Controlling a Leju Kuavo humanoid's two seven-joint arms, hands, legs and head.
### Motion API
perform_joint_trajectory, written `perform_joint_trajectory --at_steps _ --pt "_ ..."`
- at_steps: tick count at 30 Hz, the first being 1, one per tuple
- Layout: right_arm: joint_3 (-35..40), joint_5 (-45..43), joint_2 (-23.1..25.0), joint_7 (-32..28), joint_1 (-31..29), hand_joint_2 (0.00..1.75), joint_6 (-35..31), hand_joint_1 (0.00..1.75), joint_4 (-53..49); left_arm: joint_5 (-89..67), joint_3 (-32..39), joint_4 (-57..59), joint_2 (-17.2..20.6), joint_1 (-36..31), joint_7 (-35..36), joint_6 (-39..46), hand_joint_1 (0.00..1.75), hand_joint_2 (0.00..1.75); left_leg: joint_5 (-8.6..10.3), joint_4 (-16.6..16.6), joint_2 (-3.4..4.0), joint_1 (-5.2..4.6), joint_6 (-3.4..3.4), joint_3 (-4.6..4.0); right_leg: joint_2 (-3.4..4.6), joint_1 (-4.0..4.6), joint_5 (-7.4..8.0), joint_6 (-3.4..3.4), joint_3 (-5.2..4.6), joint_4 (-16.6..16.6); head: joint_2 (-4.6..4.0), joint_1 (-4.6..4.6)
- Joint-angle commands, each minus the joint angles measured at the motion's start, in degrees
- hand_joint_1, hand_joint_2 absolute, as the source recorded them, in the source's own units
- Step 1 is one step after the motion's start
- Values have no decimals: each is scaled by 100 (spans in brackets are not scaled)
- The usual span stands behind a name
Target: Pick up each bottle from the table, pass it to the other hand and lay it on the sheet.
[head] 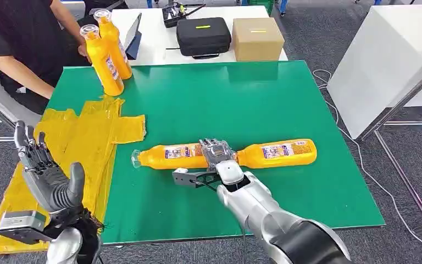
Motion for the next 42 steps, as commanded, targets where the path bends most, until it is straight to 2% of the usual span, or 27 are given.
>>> perform_joint_trajectory --at_steps 1,13,18,21,26,28,31,42 --pt "154 -22 -26 -61 110 175 158 175 504 33 179 4 -12 -25 22 -14 0 0 -2 -10 -3 4 -15 18 -6 3 -1 -1 21 -14 0 -2" --pt "128 -62 -97 -27 177 175 163 175 531 63 130 3 11 37 22 -97 0 0 -1 -10 -5 4 -13 25 -8 3 0 0 30 -15 0 -2" --pt "-255 -490 -130 -153 248 175 -447 175 261 179 153 144 -14 23 22 -196 0 0 0 -9 -10 3 -9 29 -12 2 -1 0 30 -14 0 -4" --pt "-665 -1045 -95 -400 269 175 -1061 175 -394 395 383 243 -87 133 22 -518 0 0 0 -8 -5 1 -9 25 -7 0 -1 0 24 -10 0 -4" --pt "-665 -1045 -95 -400 269 175 -1061 175 -394 395 383 243 -87 133 22 -518 0 0 -3 -3 -5 1 -12 13 -7 0 -3 0 15 -5 0 -2" --pt "-748 -1349 -78 -616 453 175 -1344 175 -1070 459 518 239 -136 246 22 -633 0 0 -4 -3 -4 0 -13 8 -5 -1 -4 0 10 -5 0 -2" --pt "-315 -1829 -285 -522 997 175 -1073 175 -2697 827 773 511 -259 368 22 -1193 0 0 -8 -5 9 -1 -14 5 7 -2 -4 1 6 -6 0 -2" --pt "-248 -1856 -332 -537 1127 175 -1090 175 -2862 803 780 526 -269 406 22 -1189 0 0 -9 -3 -2 1 -18 -11 -3 0 -7 1 -6 -8 0 -2"
